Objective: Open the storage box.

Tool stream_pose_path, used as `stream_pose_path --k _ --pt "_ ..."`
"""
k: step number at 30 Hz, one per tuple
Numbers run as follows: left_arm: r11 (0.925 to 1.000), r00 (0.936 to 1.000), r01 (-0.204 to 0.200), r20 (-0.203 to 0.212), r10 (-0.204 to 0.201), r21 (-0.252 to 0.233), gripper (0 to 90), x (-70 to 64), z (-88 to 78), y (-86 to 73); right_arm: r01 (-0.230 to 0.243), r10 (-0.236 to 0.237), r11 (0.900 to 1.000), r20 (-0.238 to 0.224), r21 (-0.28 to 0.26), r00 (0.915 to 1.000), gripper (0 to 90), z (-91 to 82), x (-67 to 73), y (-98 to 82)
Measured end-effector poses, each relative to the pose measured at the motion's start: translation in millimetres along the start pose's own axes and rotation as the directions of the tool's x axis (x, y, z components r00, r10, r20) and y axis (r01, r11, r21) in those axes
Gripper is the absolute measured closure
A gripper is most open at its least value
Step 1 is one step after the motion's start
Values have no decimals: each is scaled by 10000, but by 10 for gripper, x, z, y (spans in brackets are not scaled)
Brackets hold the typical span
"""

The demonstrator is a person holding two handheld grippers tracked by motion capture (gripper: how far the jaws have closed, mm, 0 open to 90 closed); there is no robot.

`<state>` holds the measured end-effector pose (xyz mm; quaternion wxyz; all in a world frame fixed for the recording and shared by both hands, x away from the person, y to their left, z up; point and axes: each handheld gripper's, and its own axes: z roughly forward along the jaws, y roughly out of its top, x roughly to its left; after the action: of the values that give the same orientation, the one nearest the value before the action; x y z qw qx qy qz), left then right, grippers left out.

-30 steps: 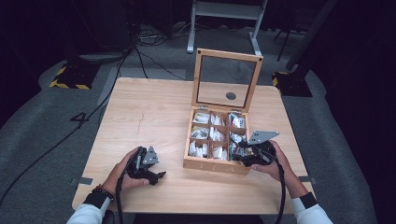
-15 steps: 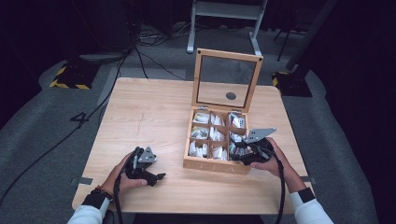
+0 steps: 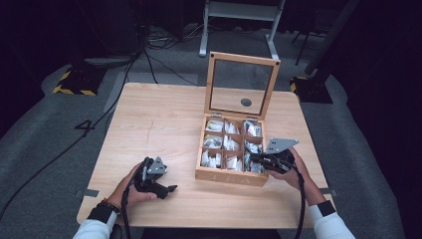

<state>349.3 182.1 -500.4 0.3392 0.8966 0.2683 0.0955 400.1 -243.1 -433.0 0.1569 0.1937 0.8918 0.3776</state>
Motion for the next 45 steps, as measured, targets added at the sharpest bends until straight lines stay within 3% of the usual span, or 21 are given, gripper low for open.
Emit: stream_pose_path --k 17,28,45 --pt "9991 9999 -73 123 78 -409 156 22 18 -41 208 -183 9961 297 -861 9994 900 -200 33 -8" --pt "9991 10000 -23 70 26 -417 155 47 13 -47 -140 228 9884 569 -1513 9981 900 -325 0 -16" --pt "9992 10000 19 31 -18 -406 155 59 10 -48 -208 435 9748 979 -2219 9942 900 -410 -21 -6"
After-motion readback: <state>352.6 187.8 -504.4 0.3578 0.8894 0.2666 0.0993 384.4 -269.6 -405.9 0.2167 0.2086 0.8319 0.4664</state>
